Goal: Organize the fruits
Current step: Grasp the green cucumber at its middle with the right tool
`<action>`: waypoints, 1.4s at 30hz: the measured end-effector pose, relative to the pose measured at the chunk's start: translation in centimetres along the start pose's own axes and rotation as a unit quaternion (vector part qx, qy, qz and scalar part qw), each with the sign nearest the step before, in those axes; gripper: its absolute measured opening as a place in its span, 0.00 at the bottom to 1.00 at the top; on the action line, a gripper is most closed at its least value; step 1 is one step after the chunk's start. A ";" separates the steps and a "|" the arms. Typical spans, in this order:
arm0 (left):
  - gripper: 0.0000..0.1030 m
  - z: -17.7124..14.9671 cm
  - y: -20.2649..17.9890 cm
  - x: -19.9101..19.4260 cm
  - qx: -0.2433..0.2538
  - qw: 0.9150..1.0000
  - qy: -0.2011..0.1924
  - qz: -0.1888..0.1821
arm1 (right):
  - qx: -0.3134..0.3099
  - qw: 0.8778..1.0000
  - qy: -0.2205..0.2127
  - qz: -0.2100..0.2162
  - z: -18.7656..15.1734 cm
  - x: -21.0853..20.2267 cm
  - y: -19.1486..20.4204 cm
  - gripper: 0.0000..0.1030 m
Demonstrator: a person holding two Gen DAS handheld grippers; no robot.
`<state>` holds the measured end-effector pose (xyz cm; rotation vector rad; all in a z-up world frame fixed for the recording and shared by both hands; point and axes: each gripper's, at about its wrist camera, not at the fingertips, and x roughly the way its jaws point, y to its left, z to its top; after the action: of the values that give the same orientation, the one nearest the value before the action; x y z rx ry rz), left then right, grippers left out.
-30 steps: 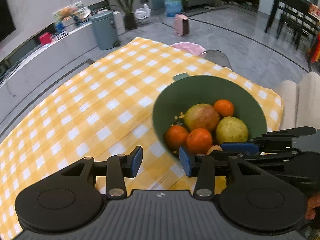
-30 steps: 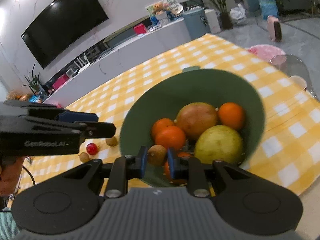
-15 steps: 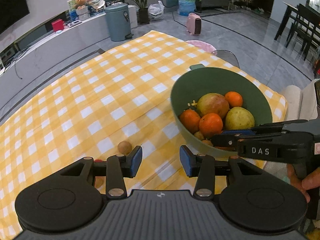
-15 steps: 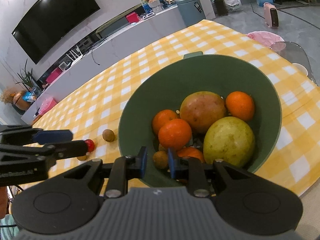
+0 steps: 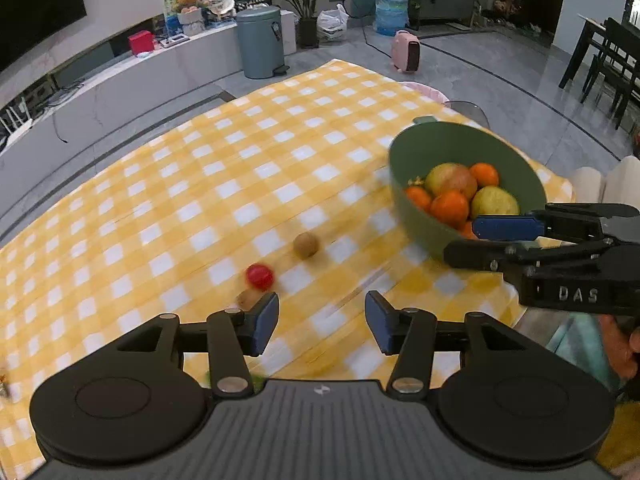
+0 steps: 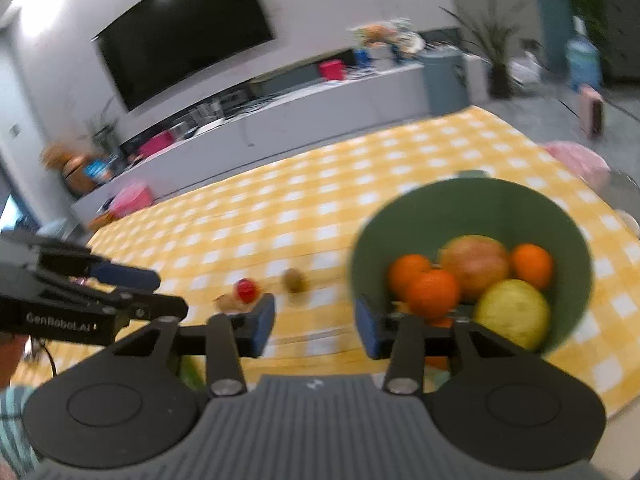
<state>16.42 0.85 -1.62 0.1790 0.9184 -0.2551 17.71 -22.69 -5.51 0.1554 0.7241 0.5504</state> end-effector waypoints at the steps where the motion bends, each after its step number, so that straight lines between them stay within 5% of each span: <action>1: 0.58 -0.5 0.6 -0.3 -0.008 1.000 -0.002 0.005 | -0.010 1.000 0.005 0.004 -0.2 0.3 0.8 0.47; 10: 0.59 -4.4 5.7 -2.7 -0.090 0.995 -0.020 0.025 | -0.112 0.991 0.065 0.040 -2.7 4.8 7.6 0.48; 19: 0.59 -7.0 7.9 -2.3 -0.110 0.994 -0.002 0.027 | -0.185 0.975 0.107 0.054 -4.0 9.6 11.5 0.47; 42: 0.59 -8.3 10.2 -0.1 -0.145 0.989 0.017 0.002 | -0.224 0.961 0.154 0.047 -5.3 13.7 13.3 0.42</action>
<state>13.08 12.72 -6.04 -0.0841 0.9787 -0.1120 16.93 -4.49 -13.23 -0.3280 0.8778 0.8268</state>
